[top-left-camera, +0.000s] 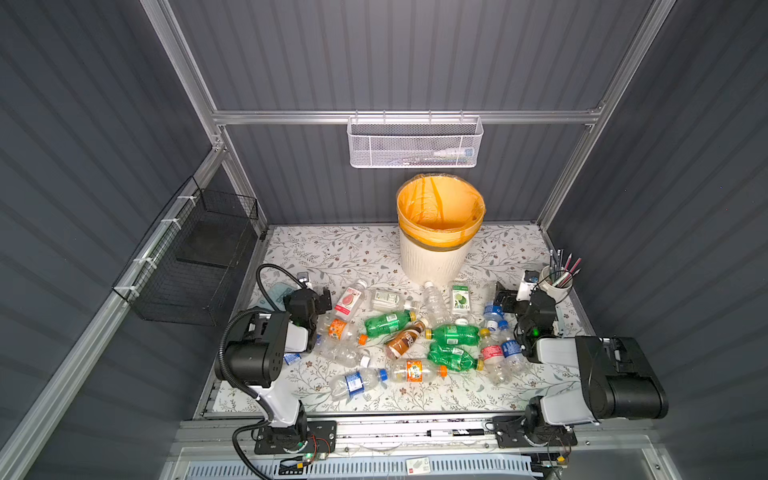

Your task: Throw the plastic bottles in the bin

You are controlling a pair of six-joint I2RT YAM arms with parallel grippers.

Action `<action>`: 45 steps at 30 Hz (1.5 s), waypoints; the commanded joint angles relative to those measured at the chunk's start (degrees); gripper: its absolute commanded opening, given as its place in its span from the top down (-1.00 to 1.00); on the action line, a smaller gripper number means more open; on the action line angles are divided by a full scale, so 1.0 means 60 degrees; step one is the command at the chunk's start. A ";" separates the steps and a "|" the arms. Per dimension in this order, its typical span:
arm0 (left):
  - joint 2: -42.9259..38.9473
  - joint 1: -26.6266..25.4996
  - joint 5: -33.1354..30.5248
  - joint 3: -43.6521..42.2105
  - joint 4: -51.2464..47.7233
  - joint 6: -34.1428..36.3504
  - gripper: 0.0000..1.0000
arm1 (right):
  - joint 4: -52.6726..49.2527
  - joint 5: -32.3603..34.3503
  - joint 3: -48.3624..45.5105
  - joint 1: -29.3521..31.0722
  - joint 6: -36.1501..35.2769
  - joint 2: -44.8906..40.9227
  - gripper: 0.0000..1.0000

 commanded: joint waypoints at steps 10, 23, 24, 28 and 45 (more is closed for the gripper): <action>0.0026 0.0016 -0.0009 0.0069 0.0074 0.0196 -0.99 | 0.0025 -0.0110 0.0148 -0.0068 0.0109 0.0028 -0.98; 0.0012 0.0016 0.0051 0.0069 0.0059 0.0194 -1.00 | -0.0040 -0.0314 0.0182 -0.0201 0.0203 0.0021 -0.98; 0.0011 0.0016 0.0059 0.0069 0.0050 0.0195 -1.00 | -0.0040 -0.0329 0.0182 -0.0214 0.0210 0.0023 -0.98; -0.0018 0.0016 0.0076 0.0033 0.0081 0.0180 -0.99 | -0.0131 -0.0206 0.0194 -0.0220 0.0274 -0.0102 -0.98; -0.4010 -0.0129 0.0119 0.1135 -0.5322 -0.1947 -0.99 | -1.1051 -0.0783 0.3791 -0.0217 0.2076 -0.3511 -0.95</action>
